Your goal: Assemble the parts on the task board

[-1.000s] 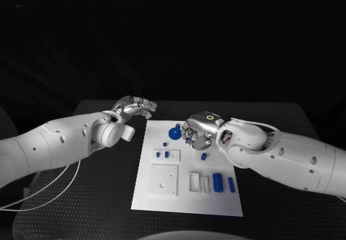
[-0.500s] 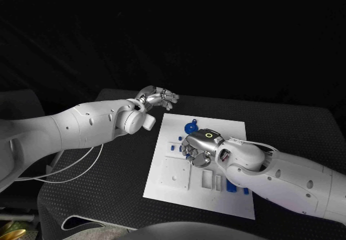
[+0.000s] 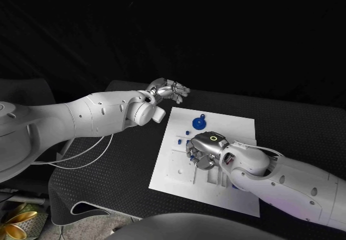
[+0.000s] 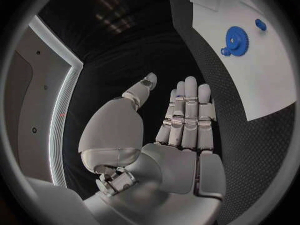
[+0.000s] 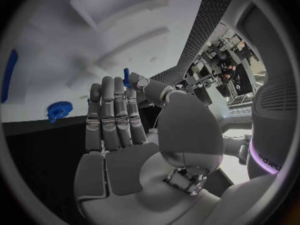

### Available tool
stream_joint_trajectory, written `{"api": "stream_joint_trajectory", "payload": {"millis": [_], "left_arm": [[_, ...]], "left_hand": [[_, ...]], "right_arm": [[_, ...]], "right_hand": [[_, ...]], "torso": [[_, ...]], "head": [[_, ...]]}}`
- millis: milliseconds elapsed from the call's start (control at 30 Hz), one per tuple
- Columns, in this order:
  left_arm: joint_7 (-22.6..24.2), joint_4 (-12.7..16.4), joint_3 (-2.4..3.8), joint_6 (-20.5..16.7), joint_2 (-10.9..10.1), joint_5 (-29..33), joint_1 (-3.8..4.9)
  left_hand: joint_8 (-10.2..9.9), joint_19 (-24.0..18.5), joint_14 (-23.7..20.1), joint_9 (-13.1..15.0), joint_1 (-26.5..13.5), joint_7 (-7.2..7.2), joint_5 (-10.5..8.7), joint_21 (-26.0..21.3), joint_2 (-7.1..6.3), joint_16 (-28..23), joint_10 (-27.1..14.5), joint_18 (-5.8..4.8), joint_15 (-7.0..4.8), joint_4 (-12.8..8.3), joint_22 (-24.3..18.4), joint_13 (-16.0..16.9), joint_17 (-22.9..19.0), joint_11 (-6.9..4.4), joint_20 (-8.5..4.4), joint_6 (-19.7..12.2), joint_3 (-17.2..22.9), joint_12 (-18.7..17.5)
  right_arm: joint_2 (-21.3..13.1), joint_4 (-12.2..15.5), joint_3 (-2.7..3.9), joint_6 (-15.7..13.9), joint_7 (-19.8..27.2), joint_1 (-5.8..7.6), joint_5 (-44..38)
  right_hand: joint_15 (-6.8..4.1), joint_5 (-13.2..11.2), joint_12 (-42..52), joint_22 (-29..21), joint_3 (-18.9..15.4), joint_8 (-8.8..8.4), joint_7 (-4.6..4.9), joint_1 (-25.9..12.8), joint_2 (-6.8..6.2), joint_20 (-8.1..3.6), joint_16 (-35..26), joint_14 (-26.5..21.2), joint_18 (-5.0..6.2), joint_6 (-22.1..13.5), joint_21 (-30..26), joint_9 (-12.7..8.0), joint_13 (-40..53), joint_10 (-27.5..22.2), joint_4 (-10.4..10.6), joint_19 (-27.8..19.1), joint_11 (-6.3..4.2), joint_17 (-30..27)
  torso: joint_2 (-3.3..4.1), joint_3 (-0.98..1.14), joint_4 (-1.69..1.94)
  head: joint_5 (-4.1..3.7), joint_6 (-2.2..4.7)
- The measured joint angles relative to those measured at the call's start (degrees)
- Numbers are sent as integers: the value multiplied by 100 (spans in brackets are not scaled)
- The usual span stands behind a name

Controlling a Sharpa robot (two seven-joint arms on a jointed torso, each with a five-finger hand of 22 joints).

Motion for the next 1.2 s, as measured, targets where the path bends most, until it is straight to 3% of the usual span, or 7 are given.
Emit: {"api": "stream_joint_trajectory", "payload": {"millis": [200,533,1200], "left_arm": [[1,-1,0,0,2,1,1],[1,-4,0,3,9,4,1],[-5,-4,0,9,13,7,2]], "left_hand": [[0,0,0,0,0,0,0,0,0,0,-5,0,0,0,0,0,5,-6,0,0,0,0],[0,0,0,0,0,0,0,0,0,-22,-5,0,0,0,4,0,10,-7,1,0,0,0],[0,0,0,1,0,-16,0,-22,0,-22,-5,32,0,0,9,1,26,-9,18,-16,0,0]], "right_arm": [[22,-3,-8,0,13,-53,-16],[58,-26,-18,4,33,-82,-30],[76,-111,-39,13,47,-118,-59]], "right_hand": [[0,0,0,-1,0,0,1,0,0,0,0,0,0,-1,0,0,8,0,0,0,0,0],[1,0,0,-1,0,0,2,0,0,0,0,0,0,-2,0,10,12,-1,0,0,1,5],[-18,28,-12,-2,0,-9,3,-25,24,0,0,20,-1,-3,0,19,31,-9,0,0,9,12]], "torso": [[-2,3,-2],[-4,-1,-2],[-4,-2,-4]], "head": [[62,-38],[101,-75],[73,-102]]}}
